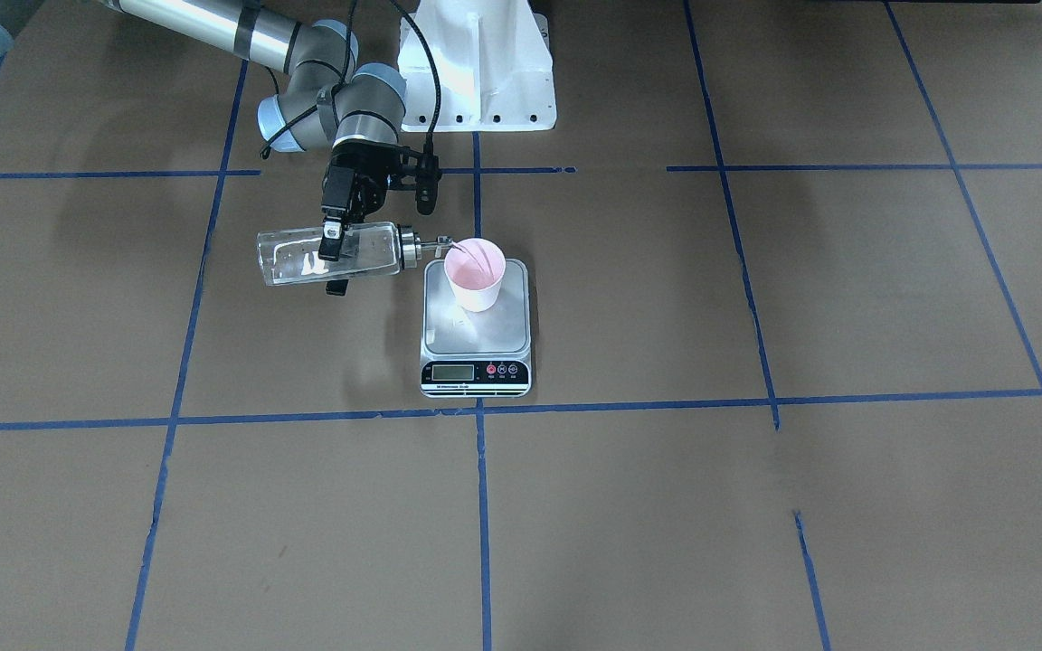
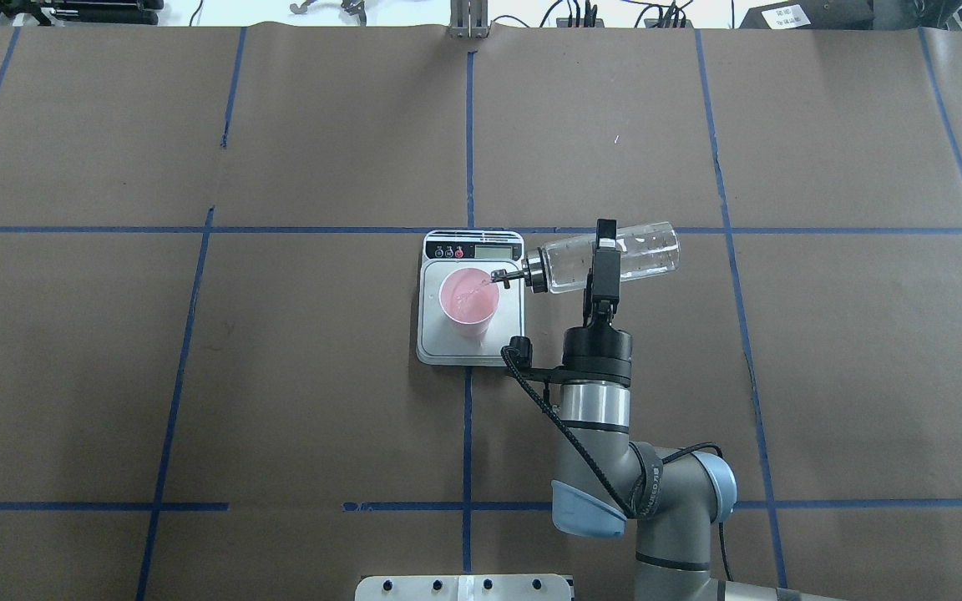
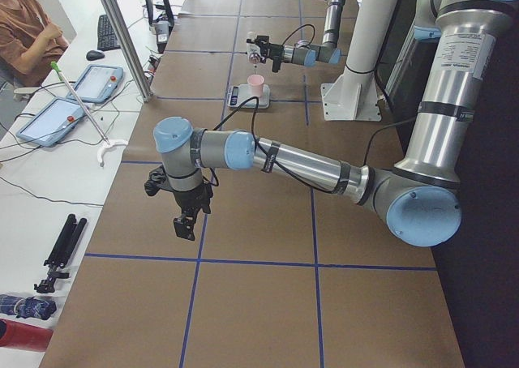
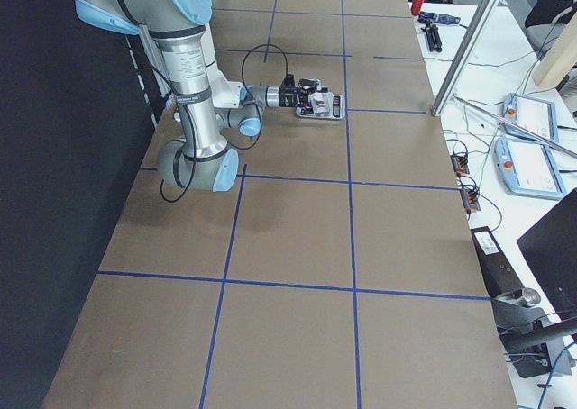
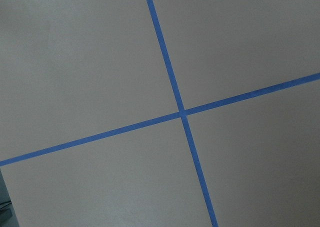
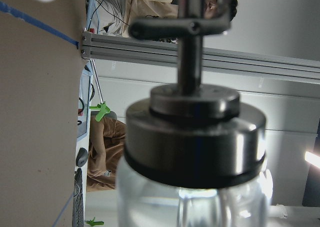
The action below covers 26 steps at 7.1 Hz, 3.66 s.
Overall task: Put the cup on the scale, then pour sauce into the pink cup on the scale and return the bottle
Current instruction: 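Hold the tilted bottle spout above the pink cup, pouring, then rotate the bottle upright with the right gripper, away from the cup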
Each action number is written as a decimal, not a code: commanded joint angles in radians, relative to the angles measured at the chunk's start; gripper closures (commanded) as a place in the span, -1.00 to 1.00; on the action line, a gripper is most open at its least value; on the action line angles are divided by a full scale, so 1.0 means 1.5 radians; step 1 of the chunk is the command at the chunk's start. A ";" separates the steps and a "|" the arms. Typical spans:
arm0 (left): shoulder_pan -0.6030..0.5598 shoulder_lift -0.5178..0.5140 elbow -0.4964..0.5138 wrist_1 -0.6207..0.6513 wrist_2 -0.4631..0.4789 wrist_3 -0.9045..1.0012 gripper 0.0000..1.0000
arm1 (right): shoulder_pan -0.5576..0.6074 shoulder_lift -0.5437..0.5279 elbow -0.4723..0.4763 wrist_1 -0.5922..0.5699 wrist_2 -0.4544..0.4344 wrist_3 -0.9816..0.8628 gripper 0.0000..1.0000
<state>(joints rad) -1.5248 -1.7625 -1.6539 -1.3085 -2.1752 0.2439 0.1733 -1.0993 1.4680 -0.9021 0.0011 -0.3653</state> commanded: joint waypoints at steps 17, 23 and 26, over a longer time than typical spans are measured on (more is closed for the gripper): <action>0.000 -0.003 -0.009 0.000 -0.003 0.000 -1.00 | 0.008 0.017 0.052 0.332 0.096 0.024 1.00; 0.000 -0.004 -0.009 0.000 -0.004 -0.001 -1.00 | 0.008 0.010 0.053 0.431 0.095 0.124 1.00; 0.000 -0.004 -0.009 0.000 -0.004 0.000 -1.00 | 0.009 0.010 0.054 0.431 0.096 0.124 1.00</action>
<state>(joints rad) -1.5248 -1.7687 -1.6674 -1.3085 -2.1813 0.2427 0.1868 -1.0844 1.5482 -0.2561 0.1452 -0.1799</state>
